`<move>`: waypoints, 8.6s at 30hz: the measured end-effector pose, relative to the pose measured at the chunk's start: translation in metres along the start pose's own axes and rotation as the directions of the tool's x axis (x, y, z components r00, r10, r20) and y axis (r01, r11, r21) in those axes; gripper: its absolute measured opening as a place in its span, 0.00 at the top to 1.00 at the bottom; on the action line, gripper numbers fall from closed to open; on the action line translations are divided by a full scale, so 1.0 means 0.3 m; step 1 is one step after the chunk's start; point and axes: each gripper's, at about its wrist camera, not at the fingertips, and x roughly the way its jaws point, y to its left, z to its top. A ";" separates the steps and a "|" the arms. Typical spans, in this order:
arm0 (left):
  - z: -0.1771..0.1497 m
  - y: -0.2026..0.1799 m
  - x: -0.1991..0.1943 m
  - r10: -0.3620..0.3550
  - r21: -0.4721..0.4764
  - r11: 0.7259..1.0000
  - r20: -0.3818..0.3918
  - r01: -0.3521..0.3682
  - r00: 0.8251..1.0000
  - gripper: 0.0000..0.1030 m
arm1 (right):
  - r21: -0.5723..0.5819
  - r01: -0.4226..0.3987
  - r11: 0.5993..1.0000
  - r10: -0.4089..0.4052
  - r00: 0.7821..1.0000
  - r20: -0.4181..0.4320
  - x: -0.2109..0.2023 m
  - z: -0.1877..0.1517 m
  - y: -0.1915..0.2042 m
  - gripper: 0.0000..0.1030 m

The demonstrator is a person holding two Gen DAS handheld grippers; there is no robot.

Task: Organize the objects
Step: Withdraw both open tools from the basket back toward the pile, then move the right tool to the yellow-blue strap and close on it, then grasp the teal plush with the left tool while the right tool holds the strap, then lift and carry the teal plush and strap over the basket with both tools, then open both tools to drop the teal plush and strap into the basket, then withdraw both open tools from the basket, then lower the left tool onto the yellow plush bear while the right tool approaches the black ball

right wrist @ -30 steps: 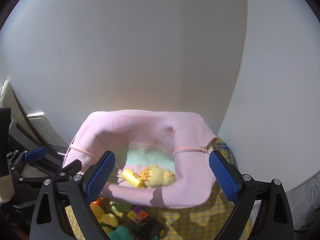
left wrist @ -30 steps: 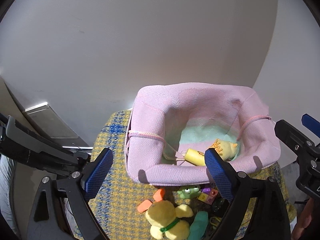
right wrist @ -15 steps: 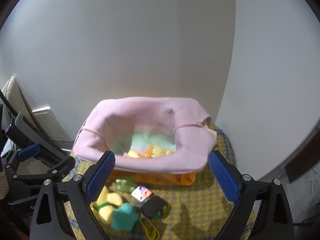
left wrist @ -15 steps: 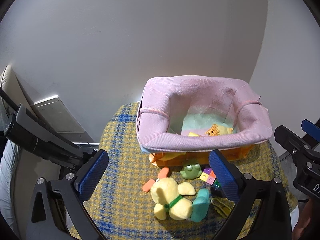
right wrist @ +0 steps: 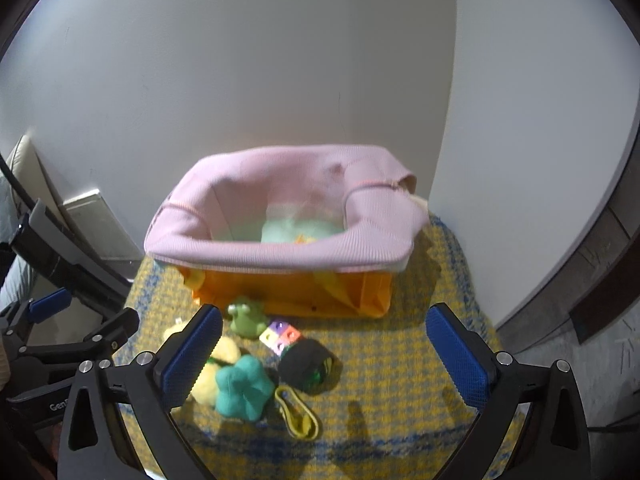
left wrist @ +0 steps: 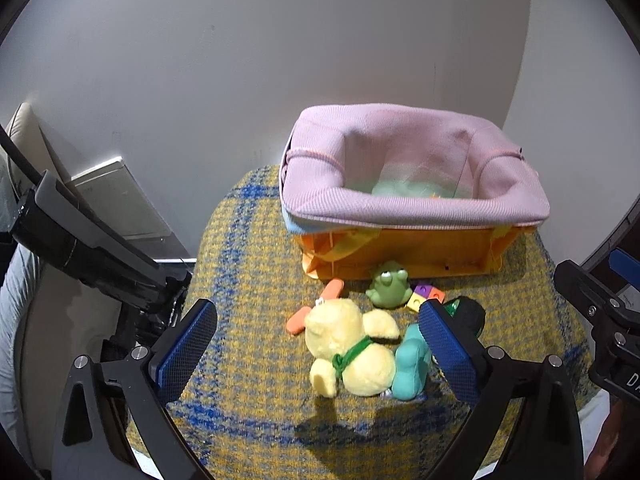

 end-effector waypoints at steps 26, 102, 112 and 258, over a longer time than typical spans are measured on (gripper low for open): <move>-0.287 0.022 0.120 0.029 -0.005 1.000 0.009 -0.028 1.000 0.00 | -0.039 -0.014 0.999 0.009 0.994 -0.105 0.154 -0.277 0.042 0.05; -0.258 -0.310 0.323 -0.204 0.135 0.970 0.002 0.202 0.979 0.53 | 0.078 -0.004 0.997 0.018 0.983 -0.182 0.263 -0.342 -0.200 0.74; -0.267 -0.343 0.315 -0.233 0.152 0.960 -0.035 0.236 0.972 0.74 | 0.073 -0.007 0.997 0.020 0.983 -0.182 0.255 -0.345 -0.199 0.74; -0.004 0.021 0.044 -0.061 -0.027 0.997 0.155 0.066 0.986 0.00 | 0.007 0.023 1.000 -0.023 1.000 0.019 0.046 -0.027 -0.050 0.08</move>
